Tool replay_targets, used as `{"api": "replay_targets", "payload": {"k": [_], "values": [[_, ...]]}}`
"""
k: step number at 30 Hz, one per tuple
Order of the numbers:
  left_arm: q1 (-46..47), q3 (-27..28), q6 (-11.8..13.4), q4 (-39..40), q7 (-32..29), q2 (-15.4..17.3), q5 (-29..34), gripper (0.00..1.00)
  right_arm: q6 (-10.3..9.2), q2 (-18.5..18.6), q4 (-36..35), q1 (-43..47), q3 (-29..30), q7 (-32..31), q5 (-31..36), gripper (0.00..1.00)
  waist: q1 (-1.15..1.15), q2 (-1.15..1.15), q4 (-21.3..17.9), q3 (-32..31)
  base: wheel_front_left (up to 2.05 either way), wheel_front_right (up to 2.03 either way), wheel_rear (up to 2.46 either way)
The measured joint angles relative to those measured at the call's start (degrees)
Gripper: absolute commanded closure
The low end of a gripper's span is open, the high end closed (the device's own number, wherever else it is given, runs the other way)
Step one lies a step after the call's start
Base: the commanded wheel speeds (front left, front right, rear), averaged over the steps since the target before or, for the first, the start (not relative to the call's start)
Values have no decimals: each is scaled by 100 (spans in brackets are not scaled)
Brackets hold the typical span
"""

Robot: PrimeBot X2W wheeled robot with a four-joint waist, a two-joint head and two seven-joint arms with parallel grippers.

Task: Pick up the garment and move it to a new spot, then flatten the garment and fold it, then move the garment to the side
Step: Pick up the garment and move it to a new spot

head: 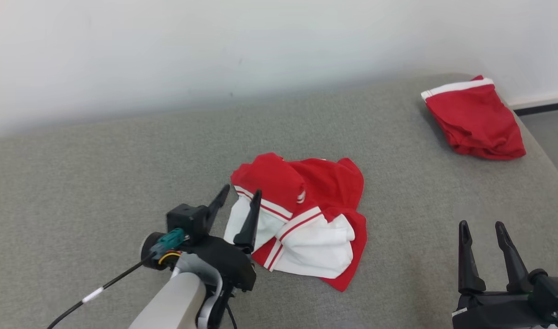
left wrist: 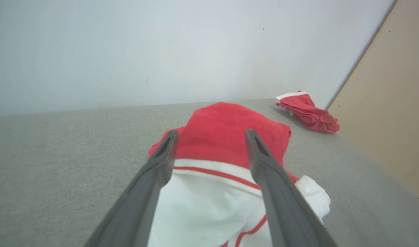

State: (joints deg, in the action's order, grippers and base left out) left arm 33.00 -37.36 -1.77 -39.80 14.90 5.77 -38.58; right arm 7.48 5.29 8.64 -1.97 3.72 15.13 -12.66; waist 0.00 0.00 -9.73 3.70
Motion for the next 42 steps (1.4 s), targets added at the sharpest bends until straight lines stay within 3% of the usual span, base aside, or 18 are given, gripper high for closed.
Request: {"api": "replay_targets", "payload": {"k": [7,14,17,22,29,42], "values": [[-900,1173,179,1686,14,379,909,0,0,74,-265,139,-67,0,-41,0,0,0,251,-298,0,0,0],[-1900,2272,282,2844,14,843,1539,0,0,93,-455,250,-18,0,-41,0,-1,-1,613,-513,0,0,0],[-2262,2674,355,3220,14,867,1668,0,0,92,-483,315,-24,0,-35,0,-1,0,739,-574,0,0,0],[-2905,3152,423,3616,14,784,1811,0,0,91,-528,370,-68,-5,-25,0,-1,0,899,-652,0,0,0],[-3530,3462,223,3654,14,475,1953,0,0,89,-482,524,-178,-51,-27,0,0,0,1029,-725,0,0,0],[-3872,3847,-116,3442,14,120,2296,0,0,66,-190,661,-327,-55,-82,0,0,0,991,-685,0,0,0]]}}
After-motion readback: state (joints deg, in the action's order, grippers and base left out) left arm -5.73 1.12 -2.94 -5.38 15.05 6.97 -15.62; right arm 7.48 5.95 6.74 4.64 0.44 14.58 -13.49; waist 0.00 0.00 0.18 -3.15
